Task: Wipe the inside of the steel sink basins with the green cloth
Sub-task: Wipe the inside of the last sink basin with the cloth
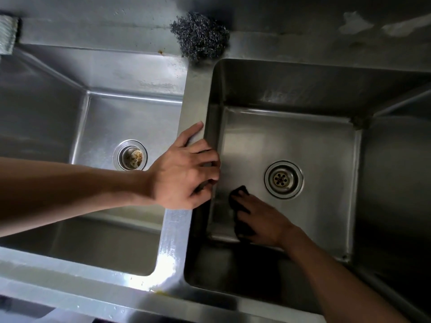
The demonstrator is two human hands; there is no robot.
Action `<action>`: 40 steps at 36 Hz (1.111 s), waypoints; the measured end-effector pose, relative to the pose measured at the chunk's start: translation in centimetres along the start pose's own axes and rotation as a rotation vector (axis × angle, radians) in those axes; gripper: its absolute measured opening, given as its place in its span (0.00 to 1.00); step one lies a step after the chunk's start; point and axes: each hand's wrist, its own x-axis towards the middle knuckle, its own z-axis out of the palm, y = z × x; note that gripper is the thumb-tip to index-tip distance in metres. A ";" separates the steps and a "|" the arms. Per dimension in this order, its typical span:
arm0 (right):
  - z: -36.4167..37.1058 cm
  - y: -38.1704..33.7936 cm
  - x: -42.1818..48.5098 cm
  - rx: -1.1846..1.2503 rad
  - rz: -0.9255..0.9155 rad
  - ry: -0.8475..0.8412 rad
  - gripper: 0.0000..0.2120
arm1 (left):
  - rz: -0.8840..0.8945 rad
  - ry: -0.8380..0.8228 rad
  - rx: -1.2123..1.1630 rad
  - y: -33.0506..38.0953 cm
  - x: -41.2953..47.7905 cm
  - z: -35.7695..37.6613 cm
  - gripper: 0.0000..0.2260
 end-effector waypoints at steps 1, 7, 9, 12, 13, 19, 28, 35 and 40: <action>0.0 0.7 -1.6 -0.031 0.003 -0.012 0.22 | 0.003 0.003 -0.001 0.0 0.0 0.0 0.05; -1.5 4.1 -10.6 -0.093 0.214 -0.073 0.28 | 0.007 0.013 -0.012 -0.1 -0.1 0.1 0.06; -1.8 5.1 -12.9 0.018 0.442 0.025 0.30 | 0.007 0.013 -0.011 -0.1 0.0 0.0 0.06; -1.1 6.3 -15.3 0.024 0.761 0.200 0.22 | 0.009 0.009 -0.017 -0.1 0.0 -0.1 0.05; -0.9 6.6 -15.5 0.042 0.871 0.258 0.21 | 0.010 0.012 -0.018 -0.1 0.0 0.0 0.05; 0.4 6.0 -13.2 0.160 0.914 0.325 0.24 | 0.019 0.014 -0.027 -0.2 0.0 0.0 0.04; -0.8 6.9 -12.0 0.173 0.723 0.225 0.21 | 0.013 -0.006 -0.033 0.0 0.2 -0.2 0.04; -4.9 10.7 -7.3 0.259 1.167 0.539 0.19 | 0.007 -0.019 -0.040 -0.1 0.2 -0.1 0.02; -3.7 8.6 -5.8 0.333 0.807 0.392 0.17 | 0.016 -0.023 -0.034 -0.1 0.2 -0.1 0.02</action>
